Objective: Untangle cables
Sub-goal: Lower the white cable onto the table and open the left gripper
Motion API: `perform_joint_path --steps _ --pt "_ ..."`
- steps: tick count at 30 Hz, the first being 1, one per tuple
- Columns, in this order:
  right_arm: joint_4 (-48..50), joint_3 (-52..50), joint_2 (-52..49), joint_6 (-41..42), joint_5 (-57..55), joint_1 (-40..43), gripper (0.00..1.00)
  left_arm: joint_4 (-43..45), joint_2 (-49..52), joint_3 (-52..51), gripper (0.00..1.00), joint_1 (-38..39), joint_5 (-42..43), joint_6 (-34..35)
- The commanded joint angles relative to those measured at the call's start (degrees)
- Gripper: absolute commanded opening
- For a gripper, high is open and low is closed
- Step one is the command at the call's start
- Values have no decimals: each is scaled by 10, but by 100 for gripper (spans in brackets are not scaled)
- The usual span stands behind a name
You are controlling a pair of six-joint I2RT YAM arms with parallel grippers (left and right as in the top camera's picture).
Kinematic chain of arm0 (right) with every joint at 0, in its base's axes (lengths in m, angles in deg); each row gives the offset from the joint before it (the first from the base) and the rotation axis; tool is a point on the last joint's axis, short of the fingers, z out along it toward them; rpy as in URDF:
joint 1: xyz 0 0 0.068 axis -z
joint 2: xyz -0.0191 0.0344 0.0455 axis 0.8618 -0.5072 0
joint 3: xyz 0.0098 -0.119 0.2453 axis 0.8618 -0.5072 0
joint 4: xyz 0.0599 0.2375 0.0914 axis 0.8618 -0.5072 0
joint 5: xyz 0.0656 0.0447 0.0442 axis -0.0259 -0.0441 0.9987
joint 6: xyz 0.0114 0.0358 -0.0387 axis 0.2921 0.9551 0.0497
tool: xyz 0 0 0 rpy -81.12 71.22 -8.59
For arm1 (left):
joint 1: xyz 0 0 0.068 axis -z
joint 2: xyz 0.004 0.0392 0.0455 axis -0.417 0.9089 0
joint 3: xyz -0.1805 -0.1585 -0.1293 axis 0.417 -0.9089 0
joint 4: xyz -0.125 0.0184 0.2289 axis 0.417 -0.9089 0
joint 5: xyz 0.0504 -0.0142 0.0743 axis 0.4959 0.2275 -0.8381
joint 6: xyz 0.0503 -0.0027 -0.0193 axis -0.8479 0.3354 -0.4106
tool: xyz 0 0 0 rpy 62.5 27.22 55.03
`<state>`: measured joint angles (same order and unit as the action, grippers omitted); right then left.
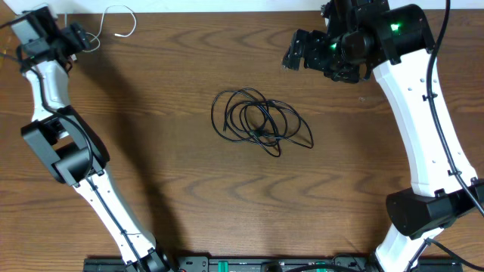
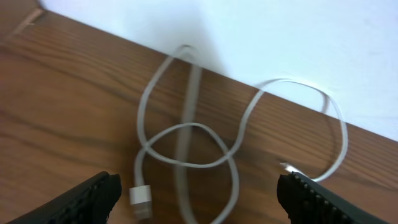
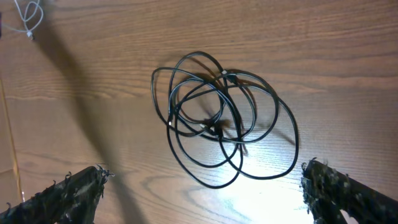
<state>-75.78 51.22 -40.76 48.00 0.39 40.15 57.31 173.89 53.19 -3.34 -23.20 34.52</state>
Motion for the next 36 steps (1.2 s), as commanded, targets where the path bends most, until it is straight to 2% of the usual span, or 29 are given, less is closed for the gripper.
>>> perform_joint_path --steps 1,3,7,8,11,13,17,21,36 --pt "-1 4 3 -6 -9 -5 99 -3 -9 -6 85 8 -33 -2" --pt "-1 4 3 -6 -9 -6 99 -6 0 -7 80 8 -42 -2" --pt "-1 4 3 -6 -9 -8 99 -9 22 -7 80 6 -46 -2" --pt "0 4 3 -6 -9 -9 99 -9 25 -7 77 5 -46 -2" --pt "-1 4 3 -6 -9 -10 99 -4 34 -7 60 4 -52 -2" --pt "-2 4 3 -6 -9 -10 99 4 38 -7 52 4 -52 -2" --pt "-1 4 3 -6 -9 -10 99 12 43 -7 25 4 -52 -2" --pt "-2 4 3 -5 -9 -13 99 25 44 -7 8 3 -52 -2" --pt "-2 4 3 -6 -9 -28 99 50 8 43 8 -36 -51 -2"
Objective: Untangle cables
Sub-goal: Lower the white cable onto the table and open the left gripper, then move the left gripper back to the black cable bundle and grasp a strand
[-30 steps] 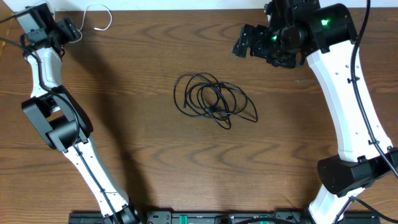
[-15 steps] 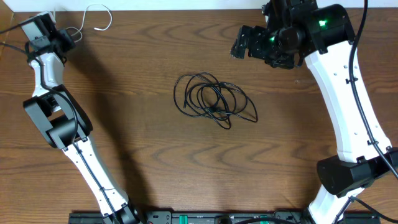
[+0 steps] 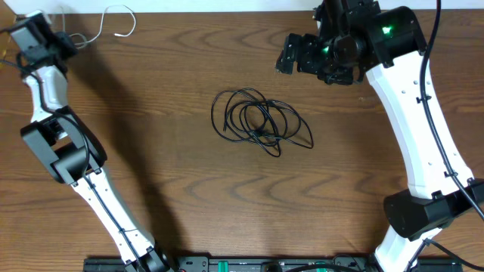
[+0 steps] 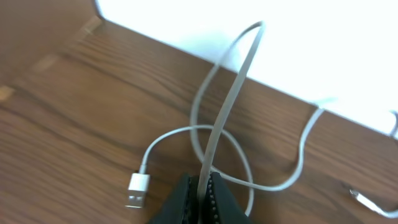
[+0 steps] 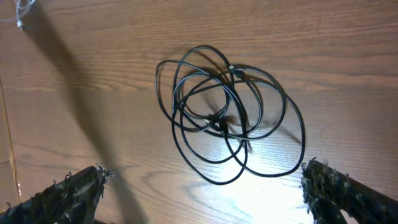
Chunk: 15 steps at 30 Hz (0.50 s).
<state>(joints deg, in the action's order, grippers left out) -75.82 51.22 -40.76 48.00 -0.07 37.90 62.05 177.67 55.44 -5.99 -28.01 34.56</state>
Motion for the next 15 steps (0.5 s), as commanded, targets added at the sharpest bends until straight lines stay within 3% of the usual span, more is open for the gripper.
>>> perform_joint_path --steps 1,2,4,5,10,15 --pt "-2 4 3 -6 -7 -5 99 0 -30 20 9 -10 -3 -2" --pt "-2 4 3 -6 -10 -6 99 -3 -30 20 22 -10 -3 -2" --pt "-2 4 3 -6 -11 -5 99 -9 -30 20 84 -10 -3 -2" --pt "-2 4 3 -6 -11 -6 99 -11 -30 20 95 -10 -3 -1" --pt "-2 4 3 -6 -11 -5 99 -10 -45 20 95 -10 10 42" --pt "-1 4 3 -6 -25 -6 99 -27 -91 20 96 -10 79 90"
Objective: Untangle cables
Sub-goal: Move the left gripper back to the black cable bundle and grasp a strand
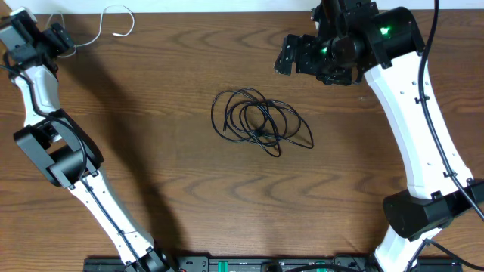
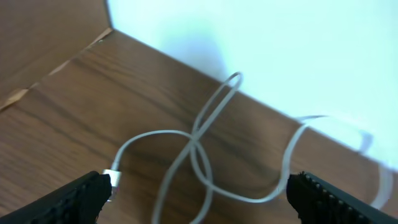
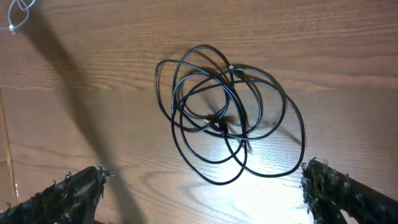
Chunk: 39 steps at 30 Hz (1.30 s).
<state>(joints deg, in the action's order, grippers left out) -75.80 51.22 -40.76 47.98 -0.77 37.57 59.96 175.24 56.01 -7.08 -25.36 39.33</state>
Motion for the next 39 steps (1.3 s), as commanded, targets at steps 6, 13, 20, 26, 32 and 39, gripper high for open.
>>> perform_joint_path --steps 6,13,20,26,32,39 --pt "1 4 3 -6 -55 -2 99 -108 -151 14 97 1 268 130" --pt "4 4 2 -6 -92 -3 99 -365 -193 14 97 22 333 122" --pt "4 2 -9 -11 -115 -4 99 -603 -192 -33 97 97 332 -28" --pt "3 -3 -34 -10 -128 -4 99 -686 -192 -74 97 198 330 -86" --pt "-14 -3 -62 -10 -128 -2 99 -708 -192 -93 96 315 274 -77" --pt "-15 -3 -66 -10 -136 40 99 -709 -192 -95 96 428 103 13"
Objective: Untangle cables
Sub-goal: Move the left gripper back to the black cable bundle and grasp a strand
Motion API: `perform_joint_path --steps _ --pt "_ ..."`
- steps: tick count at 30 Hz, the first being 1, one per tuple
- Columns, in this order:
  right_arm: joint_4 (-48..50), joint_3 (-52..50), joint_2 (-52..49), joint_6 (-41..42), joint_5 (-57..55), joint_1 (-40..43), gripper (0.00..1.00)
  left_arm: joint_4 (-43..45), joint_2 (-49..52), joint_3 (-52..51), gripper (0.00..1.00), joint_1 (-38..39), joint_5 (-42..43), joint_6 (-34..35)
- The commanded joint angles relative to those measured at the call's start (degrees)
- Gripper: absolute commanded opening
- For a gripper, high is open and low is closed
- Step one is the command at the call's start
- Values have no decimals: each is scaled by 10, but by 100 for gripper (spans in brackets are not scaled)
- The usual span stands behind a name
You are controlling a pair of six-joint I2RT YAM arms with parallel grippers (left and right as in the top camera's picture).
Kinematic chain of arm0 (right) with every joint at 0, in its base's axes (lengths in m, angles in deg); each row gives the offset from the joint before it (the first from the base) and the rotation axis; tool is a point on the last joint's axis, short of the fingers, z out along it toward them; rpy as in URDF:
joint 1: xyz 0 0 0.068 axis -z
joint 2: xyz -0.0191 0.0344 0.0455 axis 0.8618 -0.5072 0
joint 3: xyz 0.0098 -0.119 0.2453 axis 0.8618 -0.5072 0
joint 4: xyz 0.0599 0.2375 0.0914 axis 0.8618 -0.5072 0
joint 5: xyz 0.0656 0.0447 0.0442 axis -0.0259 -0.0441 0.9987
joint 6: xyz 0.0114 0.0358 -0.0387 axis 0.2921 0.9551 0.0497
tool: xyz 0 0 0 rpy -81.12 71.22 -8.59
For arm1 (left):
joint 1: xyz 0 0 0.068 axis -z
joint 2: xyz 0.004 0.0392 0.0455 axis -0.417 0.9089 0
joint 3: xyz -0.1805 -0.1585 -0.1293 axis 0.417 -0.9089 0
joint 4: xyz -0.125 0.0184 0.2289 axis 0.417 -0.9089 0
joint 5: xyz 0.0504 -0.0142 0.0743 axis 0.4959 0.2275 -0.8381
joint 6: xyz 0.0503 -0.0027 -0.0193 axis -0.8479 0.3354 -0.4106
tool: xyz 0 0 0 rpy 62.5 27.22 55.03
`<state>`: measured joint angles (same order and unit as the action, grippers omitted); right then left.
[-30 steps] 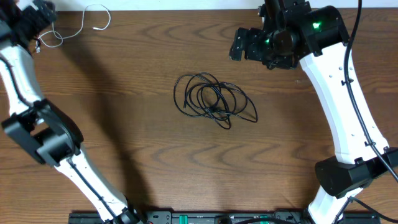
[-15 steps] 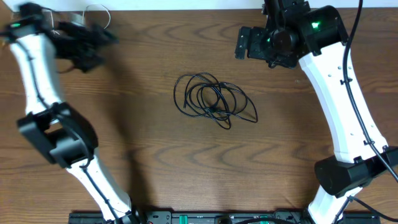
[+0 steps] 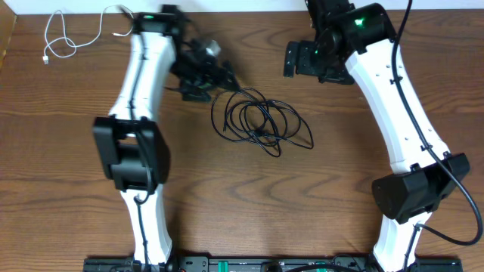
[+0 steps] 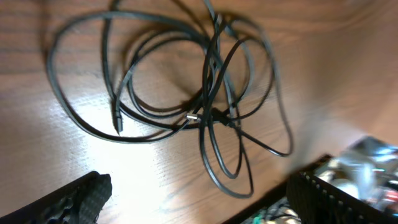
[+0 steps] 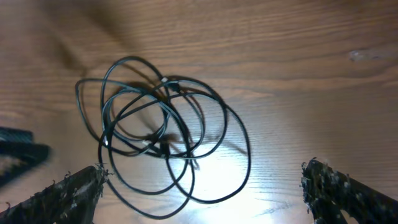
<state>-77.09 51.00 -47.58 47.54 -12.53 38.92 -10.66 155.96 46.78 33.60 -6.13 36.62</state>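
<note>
A black cable (image 3: 261, 122) lies in a tangle of overlapping loops at the middle of the table; it also shows in the left wrist view (image 4: 186, 106) and the right wrist view (image 5: 161, 149). A white cable (image 3: 64, 34) lies loosely looped at the far left corner. My left gripper (image 3: 206, 79) hovers open just up-left of the black tangle, nothing between its fingers (image 4: 81, 196). My right gripper (image 3: 300, 59) hangs open up-right of the tangle, its fingers (image 5: 348, 193) wide apart above it.
The wooden table (image 3: 340, 196) ends at a white wall along the far side. A black rail with electronics (image 3: 249, 264) runs along the near edge. The left arm (image 3: 144, 83) stretches across the left half of the table.
My left gripper, open over the white cable at the far left corner, now hovers open beside the black tangle in the middle. The right gripper has shifted slightly and stays open.
My left gripper stood open over the white cable at the far left. Then it was shut on a strand of that cable. Then it was open again with the cable lying further left. Now it is by the black tangle; the right gripper stayed open above it.
</note>
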Motion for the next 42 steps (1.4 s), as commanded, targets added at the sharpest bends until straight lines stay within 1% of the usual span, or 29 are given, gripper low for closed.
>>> perform_joint_path --steps 1,4,10,12,13,16,17,18,28,32,35,39,42 --pt "-4 -1 2 -6 -19 39 99 -2 0 -2 92 33 -101 46" --pt "-13 -1 2 -6 -18 73 99 -2 2 -2 81 56 -127 64" --pt "-47 -1 2 -6 -19 134 99 -21 16 -2 80 84 -128 67" --pt "-56 -1 2 -6 -19 143 99 -26 19 -3 69 90 -128 80" --pt "-59 -1 2 -7 -19 146 99 -25 19 -4 66 92 -128 85" --pt "-61 -1 2 -15 -19 148 99 -25 19 -5 65 94 -128 86" --pt "-61 -1 2 -16 -19 148 99 -25 19 -6 56 94 -129 86" --pt "-61 -1 2 -17 -19 146 99 -25 19 -7 49 94 -129 86" --pt "-61 -1 2 -16 -19 136 99 -12 19 -74 49 94 -128 86" --pt "-59 -1 2 -16 -19 135 99 -1 19 -78 48 94 -122 86" --pt "-59 -1 2 -16 -19 135 99 1 19 -78 43 93 -120 86" --pt "-55 -1 1 -16 -19 135 99 1 19 -78 30 92 -120 85" --pt "-52 -1 0 -16 -19 135 99 1 19 -78 26 92 -120 85"
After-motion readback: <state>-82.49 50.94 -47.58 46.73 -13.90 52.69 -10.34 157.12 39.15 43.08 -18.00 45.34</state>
